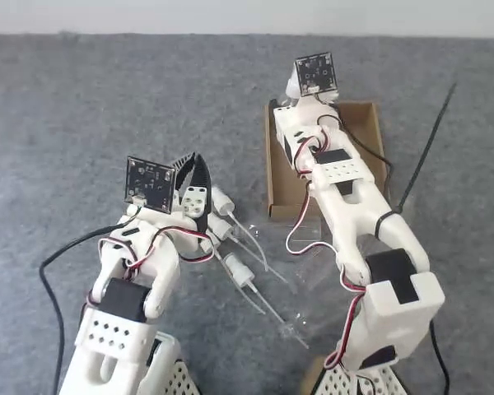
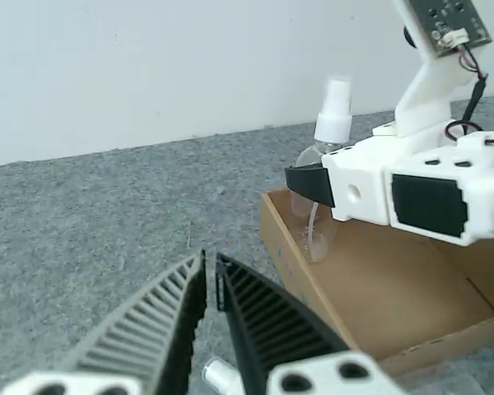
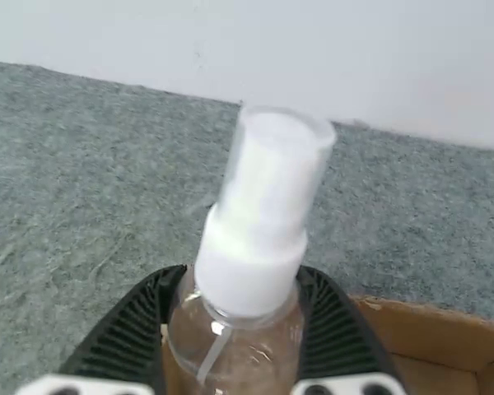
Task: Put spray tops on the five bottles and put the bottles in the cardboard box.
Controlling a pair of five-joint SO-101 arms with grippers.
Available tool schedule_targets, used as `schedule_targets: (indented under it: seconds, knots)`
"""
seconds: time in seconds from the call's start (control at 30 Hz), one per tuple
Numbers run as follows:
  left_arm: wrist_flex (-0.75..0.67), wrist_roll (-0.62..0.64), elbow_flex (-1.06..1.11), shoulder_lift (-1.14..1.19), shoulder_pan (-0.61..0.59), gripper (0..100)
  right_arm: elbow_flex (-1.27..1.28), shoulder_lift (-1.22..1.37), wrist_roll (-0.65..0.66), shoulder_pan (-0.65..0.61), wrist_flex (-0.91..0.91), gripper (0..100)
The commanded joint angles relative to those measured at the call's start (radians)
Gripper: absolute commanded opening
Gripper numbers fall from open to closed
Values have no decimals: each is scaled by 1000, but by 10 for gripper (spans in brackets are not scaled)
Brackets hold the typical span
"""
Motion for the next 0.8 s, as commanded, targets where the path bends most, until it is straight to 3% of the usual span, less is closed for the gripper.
schedule_targets:
  seconds: [0.0,0.77]
  knots:
    - [-21,-8,-8,-9,0,10,-64,-24,-14,8,-18,6]
    - [-21,-8,-8,-9,-2,10,-25,42,-12,2,-28,6]
